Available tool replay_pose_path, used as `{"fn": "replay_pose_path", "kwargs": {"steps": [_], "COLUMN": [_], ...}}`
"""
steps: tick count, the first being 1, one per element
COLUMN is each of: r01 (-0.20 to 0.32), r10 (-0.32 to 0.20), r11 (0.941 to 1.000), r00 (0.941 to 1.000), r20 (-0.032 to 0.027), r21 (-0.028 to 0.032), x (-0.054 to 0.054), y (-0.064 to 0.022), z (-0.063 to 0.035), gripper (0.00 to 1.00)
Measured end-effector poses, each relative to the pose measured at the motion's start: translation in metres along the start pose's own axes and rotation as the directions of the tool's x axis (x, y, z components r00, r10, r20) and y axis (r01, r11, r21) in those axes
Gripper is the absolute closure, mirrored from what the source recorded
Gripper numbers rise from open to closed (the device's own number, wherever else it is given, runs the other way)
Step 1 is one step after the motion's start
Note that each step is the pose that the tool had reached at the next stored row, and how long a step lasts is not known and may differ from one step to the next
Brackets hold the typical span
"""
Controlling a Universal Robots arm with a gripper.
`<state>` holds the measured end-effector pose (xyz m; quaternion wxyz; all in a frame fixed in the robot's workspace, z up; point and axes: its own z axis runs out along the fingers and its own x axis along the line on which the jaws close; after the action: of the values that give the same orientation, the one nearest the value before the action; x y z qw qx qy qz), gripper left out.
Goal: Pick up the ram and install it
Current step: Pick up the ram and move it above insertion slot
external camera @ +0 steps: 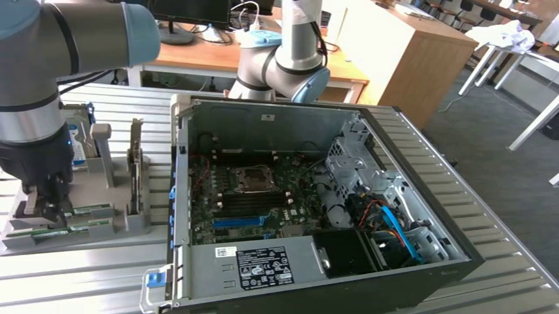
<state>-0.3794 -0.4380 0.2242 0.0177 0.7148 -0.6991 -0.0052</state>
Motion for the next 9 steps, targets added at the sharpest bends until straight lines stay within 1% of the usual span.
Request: {"fn": "replay_pose_path", "kwargs": {"steps": [9], "r01": [0.000], "r10": [0.000], "r11": [1.0000], "r00": [1.0000], "r20": [0.0000], "r21": [-0.0001], "x": [0.000], "y": [-0.0004], "z": [0.0123], "gripper": [0.63]}}
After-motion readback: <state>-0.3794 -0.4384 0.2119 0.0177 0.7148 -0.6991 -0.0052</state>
